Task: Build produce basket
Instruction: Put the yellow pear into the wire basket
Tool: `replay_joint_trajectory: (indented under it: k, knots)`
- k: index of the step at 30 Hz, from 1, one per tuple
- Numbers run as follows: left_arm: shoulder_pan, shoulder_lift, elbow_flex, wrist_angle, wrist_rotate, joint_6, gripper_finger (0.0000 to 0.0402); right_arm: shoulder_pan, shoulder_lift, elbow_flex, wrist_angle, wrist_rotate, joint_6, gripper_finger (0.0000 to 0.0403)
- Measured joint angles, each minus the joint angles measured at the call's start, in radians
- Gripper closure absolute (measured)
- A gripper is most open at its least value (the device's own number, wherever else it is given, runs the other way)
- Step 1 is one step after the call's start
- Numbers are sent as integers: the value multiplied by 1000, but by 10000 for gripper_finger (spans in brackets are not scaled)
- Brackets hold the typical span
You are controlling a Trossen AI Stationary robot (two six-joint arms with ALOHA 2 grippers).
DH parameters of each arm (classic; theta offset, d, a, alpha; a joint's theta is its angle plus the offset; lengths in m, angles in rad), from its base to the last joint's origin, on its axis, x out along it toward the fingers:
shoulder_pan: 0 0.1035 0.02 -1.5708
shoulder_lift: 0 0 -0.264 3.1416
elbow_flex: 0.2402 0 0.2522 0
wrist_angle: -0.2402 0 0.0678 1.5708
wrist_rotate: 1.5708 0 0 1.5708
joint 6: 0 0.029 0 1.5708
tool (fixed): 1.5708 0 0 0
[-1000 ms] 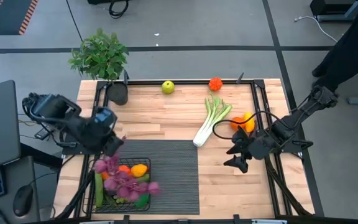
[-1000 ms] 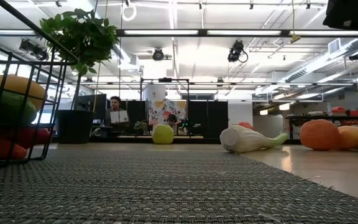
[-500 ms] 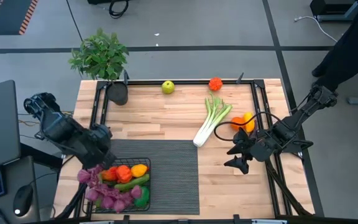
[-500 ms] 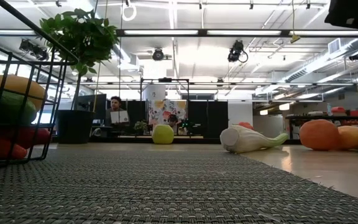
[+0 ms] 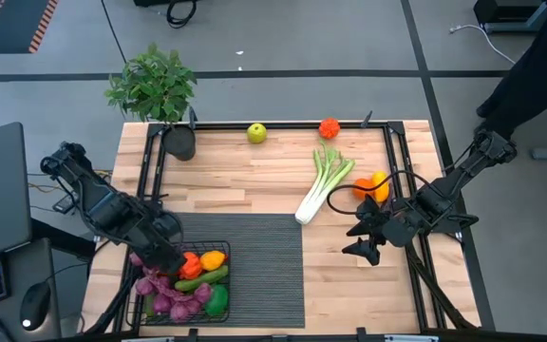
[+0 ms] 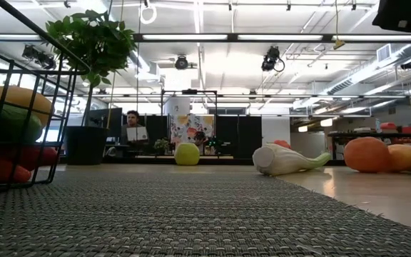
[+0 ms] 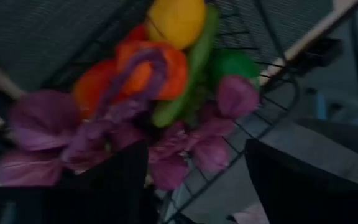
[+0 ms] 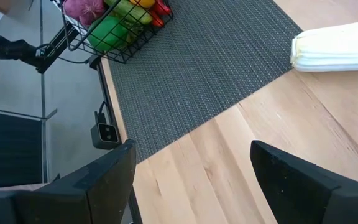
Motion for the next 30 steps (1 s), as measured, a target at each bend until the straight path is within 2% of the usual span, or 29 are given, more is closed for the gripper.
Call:
replay_joint_trajectory:
  k: [4,9,16,21,23,26,30]
  knots:
    - [6,0,0,40,-26,37,115,0,0,0,0,4,0,85]
    - [55,0,0,63,-254,156,122,-2,21,0,-33,70,3,85]
    - [220,0,0,137,-359,334,142,-21,103,0,-169,20,117,85]
    - [386,21,1,161,-476,545,158,-21,189,0,-177,-32,160,85]
    - [455,31,1,225,-490,654,162,-21,223,0,-178,-53,193,85]
    - [550,51,1,324,-455,804,162,-26,266,0,-176,-53,261,85]
    - [686,80,1,368,-406,909,156,-70,304,0,-181,-33,380,85]
